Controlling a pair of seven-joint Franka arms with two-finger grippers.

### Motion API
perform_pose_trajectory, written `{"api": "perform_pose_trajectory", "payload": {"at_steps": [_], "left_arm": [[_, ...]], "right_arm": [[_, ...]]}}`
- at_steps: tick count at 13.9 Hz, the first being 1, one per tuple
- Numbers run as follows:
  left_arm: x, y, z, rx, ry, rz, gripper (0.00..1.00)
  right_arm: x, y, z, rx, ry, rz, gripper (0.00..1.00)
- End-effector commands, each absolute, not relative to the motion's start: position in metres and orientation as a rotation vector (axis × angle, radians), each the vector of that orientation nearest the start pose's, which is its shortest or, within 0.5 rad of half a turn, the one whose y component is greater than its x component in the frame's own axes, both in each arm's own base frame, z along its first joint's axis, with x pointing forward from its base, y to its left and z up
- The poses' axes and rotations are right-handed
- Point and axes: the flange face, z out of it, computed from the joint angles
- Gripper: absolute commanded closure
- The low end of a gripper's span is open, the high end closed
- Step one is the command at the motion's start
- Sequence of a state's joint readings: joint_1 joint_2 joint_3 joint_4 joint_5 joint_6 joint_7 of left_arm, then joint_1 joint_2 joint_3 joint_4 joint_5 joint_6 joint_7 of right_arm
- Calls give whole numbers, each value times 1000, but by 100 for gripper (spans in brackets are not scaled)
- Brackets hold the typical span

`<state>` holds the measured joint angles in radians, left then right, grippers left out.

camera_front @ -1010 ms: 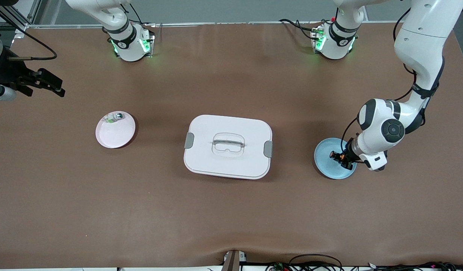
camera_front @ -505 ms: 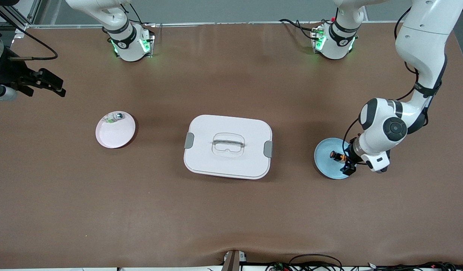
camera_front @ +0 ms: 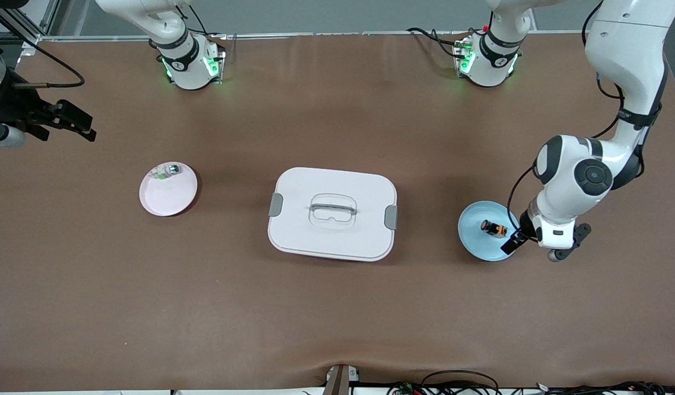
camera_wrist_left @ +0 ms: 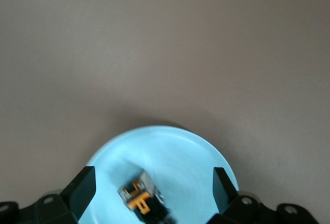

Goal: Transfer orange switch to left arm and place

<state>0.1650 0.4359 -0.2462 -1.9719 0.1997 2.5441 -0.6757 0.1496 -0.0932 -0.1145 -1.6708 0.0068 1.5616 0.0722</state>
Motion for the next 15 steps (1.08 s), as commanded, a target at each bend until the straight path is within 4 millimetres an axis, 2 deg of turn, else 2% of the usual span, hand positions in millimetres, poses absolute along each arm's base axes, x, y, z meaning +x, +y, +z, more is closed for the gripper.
{"api": "perform_pose_trajectory", "payload": {"at_steps": [1,4,8,10,11,13,15], "left_arm": [[636,-40,288,-3137,-240,-304,0],[644,-34,310,-3128,-214,-369,0],[654,-29,322,-3121,-117,-414,0],[654,2,328,-3108,-29,-404,0],[650,-3,343,-3114,63,-405,0],[641,4,367,-3117,129,-331,0],[628,14,402,-3186,217,-287,0]], "right_arm": [[518,18,631,-3109,73,11,0],[517,22,638,-3111,61,4,0],[515,25,647,-3122,49,-6,0],[514,25,654,-3123,49,-19,0],[513,25,656,-3125,49,-5,0],[512,24,657,-3127,49,3,0],[512,21,657,-3126,56,2,0]]}}
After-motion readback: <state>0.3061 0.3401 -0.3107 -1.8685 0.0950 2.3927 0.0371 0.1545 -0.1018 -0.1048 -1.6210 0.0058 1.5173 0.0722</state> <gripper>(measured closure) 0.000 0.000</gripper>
